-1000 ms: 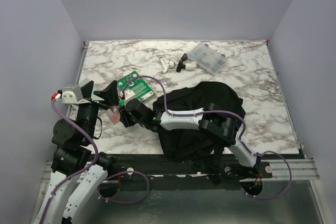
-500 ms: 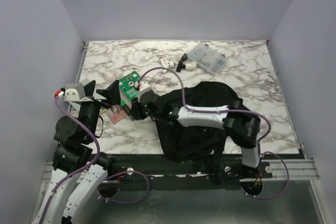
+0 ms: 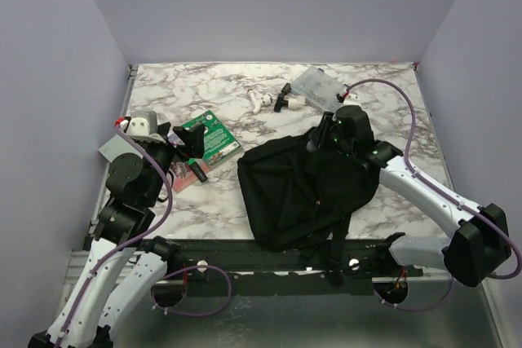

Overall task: Pack the student bag
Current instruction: Place the stationery in the student bag, then pick up the stationery from the center of the board, then place the stationery in the student bag.

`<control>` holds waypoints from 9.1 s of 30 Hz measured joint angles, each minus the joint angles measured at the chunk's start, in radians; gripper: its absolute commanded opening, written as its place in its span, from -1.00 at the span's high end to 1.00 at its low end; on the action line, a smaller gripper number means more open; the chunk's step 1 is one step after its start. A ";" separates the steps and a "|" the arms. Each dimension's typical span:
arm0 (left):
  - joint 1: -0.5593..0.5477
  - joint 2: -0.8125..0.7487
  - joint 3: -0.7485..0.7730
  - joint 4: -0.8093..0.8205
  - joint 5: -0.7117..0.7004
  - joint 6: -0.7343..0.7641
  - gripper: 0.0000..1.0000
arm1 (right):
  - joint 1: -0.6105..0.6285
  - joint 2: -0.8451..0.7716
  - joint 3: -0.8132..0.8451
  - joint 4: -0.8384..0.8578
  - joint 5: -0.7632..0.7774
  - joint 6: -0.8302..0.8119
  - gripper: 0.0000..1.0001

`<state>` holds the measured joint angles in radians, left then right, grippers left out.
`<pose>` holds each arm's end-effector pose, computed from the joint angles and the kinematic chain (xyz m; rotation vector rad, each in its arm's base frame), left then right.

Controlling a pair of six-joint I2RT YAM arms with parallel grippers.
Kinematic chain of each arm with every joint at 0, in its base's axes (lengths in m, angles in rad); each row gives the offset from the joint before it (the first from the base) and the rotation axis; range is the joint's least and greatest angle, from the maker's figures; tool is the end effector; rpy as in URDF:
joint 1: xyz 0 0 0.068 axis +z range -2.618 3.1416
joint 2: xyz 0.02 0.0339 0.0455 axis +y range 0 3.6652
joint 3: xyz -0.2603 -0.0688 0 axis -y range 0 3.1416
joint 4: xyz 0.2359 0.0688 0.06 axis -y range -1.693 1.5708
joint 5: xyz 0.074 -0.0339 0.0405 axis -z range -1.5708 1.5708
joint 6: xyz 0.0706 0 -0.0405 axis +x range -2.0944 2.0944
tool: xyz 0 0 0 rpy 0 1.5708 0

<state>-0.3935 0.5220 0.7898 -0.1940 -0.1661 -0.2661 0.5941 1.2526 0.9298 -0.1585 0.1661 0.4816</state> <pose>0.1423 -0.0464 0.3742 -0.0388 1.5109 -0.4063 0.2623 0.1631 0.2763 -0.0122 2.0821 0.4968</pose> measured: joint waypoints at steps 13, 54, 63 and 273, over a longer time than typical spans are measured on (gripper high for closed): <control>0.000 0.048 0.006 -0.032 0.028 -0.026 -0.97 | -0.053 0.127 -0.009 -0.311 -0.232 0.008 0.99; -0.003 0.313 -0.206 -0.031 0.355 -0.389 -0.74 | -0.086 0.318 0.002 -0.323 -0.735 -0.031 0.85; -0.131 0.521 -0.325 0.081 0.421 -0.549 -0.35 | -0.134 0.264 -0.092 -0.235 -0.885 0.003 0.85; 0.100 0.035 0.003 -0.177 0.023 -0.016 -0.96 | 0.204 0.013 0.015 -0.774 0.281 0.316 0.99</control>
<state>-0.2935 0.5568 0.7925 -0.3706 -0.1429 -0.2817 0.7982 1.2655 0.9451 -0.9325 0.4473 0.7979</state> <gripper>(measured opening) 0.984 0.288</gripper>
